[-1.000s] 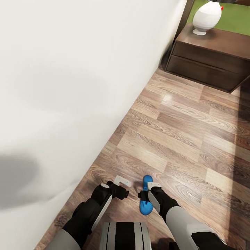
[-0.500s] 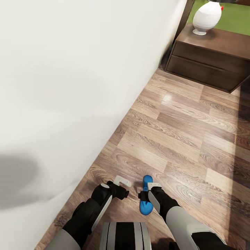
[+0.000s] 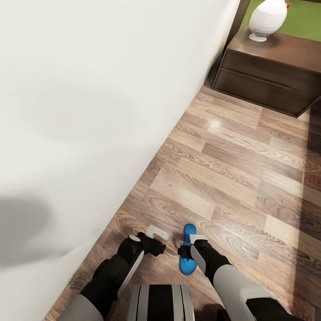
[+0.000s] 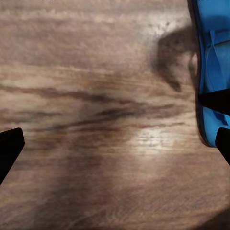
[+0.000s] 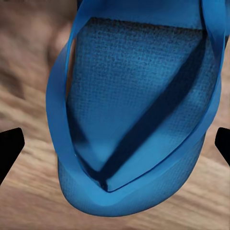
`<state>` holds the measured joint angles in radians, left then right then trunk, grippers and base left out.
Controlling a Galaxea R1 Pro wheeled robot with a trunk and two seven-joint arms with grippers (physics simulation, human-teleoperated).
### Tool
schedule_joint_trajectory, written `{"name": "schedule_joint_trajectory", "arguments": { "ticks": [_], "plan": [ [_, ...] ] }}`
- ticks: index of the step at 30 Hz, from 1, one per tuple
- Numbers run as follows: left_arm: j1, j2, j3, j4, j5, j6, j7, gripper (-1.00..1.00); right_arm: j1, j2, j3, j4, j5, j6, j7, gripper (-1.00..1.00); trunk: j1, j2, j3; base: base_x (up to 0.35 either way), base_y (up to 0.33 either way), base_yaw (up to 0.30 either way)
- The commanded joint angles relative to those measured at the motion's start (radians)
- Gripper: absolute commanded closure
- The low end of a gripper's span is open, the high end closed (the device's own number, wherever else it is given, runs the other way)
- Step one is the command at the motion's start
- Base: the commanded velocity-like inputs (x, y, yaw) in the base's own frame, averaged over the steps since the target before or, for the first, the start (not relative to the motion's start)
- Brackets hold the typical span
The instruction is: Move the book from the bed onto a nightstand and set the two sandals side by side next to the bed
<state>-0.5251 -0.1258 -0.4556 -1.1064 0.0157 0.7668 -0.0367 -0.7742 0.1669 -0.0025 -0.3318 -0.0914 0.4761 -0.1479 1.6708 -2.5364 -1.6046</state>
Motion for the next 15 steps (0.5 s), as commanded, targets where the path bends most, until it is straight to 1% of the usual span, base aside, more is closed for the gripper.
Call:
{"name": "schedule_joint_trajectory", "arguments": {
  "ticks": [1,15],
  "plan": [
    [0.000,0.000,0.000,-0.001,0.001,0.005,-0.002,-1.00,0.000,0.000,0.000,-0.002,-0.010,0.004,-0.007,-1.00,0.000,0.000,-0.001,0.000,0.000,0.000],
    [-0.001,0.000,0.000,-0.001,0.001,0.005,-0.002,-1.00,-0.001,0.001,0.000,-0.006,-0.009,0.004,-0.007,-1.00,0.000,0.000,-0.001,0.000,0.000,0.000]
  ]
}}
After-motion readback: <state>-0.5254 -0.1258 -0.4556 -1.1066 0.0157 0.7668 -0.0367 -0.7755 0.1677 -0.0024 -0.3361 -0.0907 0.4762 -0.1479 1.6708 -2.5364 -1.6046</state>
